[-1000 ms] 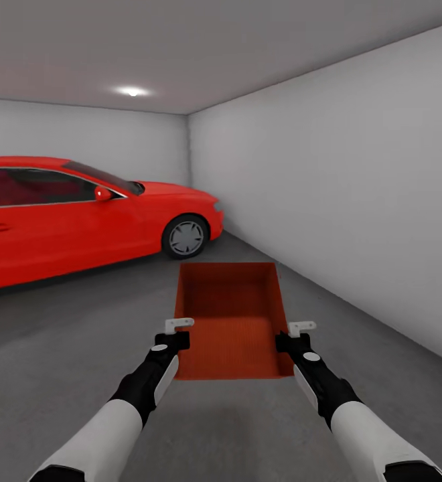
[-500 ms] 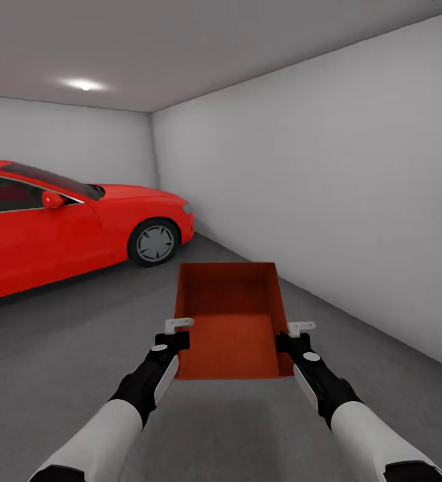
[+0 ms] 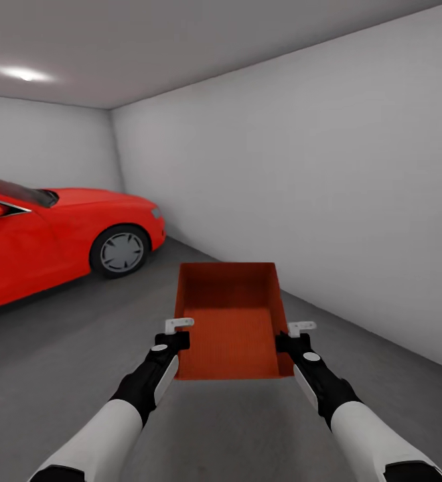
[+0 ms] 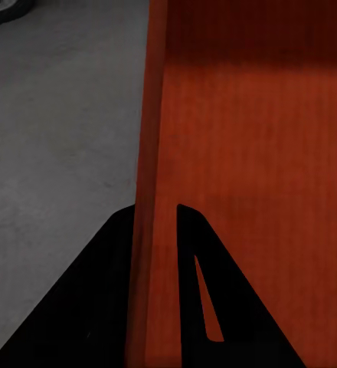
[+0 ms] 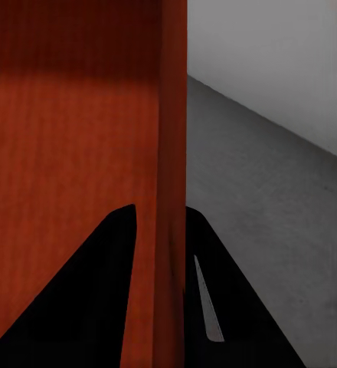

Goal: Move the two storage containers from the living room to the garage. In the garage, place one container on the floor and stack the other container on top of it (either order is fine).

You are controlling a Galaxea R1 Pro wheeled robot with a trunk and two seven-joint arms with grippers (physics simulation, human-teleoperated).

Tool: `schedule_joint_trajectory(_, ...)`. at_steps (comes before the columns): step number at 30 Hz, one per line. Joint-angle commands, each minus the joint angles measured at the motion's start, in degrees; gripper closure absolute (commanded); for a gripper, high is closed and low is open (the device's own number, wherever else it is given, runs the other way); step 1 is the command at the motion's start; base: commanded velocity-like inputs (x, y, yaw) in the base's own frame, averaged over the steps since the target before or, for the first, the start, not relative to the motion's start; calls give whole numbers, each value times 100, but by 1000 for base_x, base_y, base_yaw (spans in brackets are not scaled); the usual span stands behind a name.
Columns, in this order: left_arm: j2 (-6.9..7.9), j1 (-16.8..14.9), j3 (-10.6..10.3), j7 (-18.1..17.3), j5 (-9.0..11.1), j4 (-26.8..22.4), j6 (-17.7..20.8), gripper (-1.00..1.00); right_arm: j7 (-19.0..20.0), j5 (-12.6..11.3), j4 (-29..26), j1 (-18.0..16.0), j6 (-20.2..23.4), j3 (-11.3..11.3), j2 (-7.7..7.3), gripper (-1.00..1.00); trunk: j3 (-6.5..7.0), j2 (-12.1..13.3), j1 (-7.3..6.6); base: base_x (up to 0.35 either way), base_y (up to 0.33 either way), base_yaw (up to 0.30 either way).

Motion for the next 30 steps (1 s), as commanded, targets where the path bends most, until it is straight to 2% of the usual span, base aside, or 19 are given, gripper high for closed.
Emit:
schedule_joint_trajectory(1,-1,-3,-20,44,61,-314,24,100,-26,-8,10,-1,10,9,1,100,-9,-9,6,321,106,-283)
schedule_joint_trajectory(30,-1,-3,-16,44,61,-316,24,100,-24,-8,10,-1,10,9,1,100,-9,-9,6,321,139,-283)
